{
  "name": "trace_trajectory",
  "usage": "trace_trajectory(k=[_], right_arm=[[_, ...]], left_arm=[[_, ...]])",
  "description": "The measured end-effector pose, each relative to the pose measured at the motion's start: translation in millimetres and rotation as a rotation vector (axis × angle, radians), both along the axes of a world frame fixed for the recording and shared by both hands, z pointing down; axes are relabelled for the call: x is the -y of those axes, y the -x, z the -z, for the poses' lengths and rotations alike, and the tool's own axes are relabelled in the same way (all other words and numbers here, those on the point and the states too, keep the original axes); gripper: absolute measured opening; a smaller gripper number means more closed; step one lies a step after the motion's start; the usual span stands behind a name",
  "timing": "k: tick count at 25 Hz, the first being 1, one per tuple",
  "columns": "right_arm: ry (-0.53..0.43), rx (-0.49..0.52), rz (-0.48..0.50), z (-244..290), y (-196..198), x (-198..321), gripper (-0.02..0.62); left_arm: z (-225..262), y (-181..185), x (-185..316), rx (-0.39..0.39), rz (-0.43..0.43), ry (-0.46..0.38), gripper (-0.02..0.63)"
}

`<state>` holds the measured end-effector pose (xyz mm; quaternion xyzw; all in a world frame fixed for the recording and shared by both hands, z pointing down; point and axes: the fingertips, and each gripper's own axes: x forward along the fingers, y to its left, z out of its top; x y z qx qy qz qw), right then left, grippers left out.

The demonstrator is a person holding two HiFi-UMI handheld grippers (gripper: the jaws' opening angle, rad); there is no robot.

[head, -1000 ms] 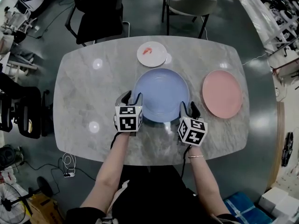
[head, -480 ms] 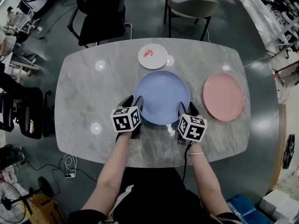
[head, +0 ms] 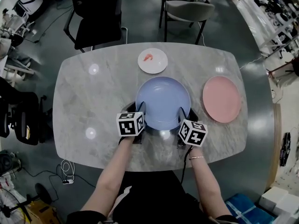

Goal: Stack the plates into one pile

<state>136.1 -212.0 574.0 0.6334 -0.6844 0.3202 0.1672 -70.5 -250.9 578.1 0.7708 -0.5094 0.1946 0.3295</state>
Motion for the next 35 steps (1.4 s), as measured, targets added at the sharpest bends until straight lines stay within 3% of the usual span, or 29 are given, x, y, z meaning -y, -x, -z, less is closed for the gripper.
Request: trace_trajectory(k=[9, 15, 23, 35], right_arm=[[-0.069, -0.042, -0.097, 32.8, -4.7, -23.7, 0.146], [-0.088, -0.068, -0.162, 52.0, -29.3, -48.1, 0.146], [-0.107, -0.082, -0.238, 62.7, -99.6, -67.6, 0.146], [-0.106, -0.074, -0.224, 55.8, -237.3, -47.8, 0.137]], left_arm=[[27.6, -4.0, -12.8, -0.05, -0.057, -0.05, 0.123], [47.5, -33.9, -16.7, -0.08, -0.125, -0.071, 0.114], [63.3, -110.3, -20.5, -0.074, -0.2, -0.091, 0.114], [60.7, -245.7, -2.2, -0.029, -0.18, -0.1, 0.115]])
